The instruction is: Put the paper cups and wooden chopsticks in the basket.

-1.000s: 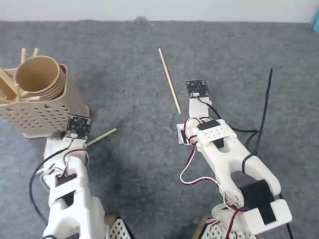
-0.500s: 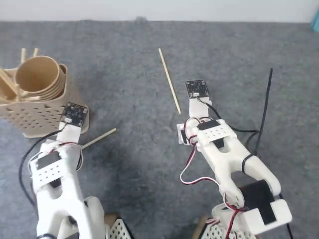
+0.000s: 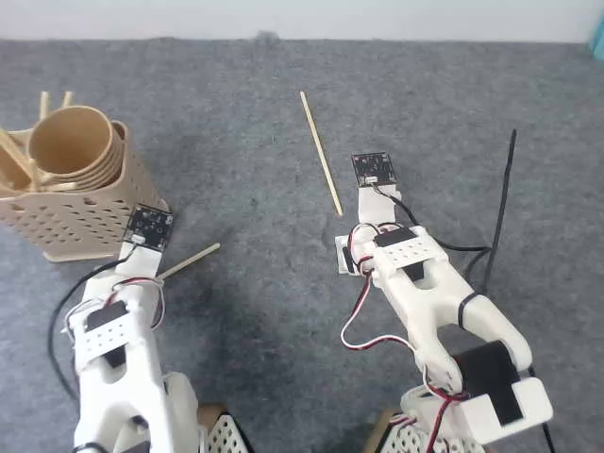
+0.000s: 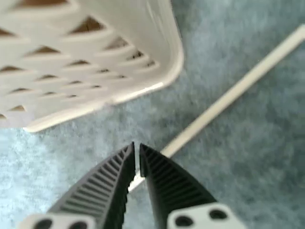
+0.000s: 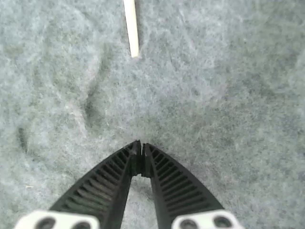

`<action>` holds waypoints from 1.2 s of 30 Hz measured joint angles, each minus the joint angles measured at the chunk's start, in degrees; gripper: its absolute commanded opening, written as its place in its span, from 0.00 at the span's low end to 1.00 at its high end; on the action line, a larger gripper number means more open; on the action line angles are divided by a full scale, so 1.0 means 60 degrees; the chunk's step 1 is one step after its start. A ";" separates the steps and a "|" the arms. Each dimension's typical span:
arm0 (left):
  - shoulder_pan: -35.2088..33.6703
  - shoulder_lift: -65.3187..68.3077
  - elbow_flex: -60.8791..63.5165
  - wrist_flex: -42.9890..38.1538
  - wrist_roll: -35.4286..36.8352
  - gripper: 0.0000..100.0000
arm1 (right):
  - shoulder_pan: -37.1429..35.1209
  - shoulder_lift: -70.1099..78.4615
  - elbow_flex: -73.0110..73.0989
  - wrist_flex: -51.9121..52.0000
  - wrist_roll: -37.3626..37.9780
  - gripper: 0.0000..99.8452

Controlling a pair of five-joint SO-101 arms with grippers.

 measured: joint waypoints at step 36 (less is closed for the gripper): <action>0.0630 0.4278 -0.3707 0.2095 0.0967 0.01 | 0.0029 0.0000 0.0000 0.0000 0.0000 0.01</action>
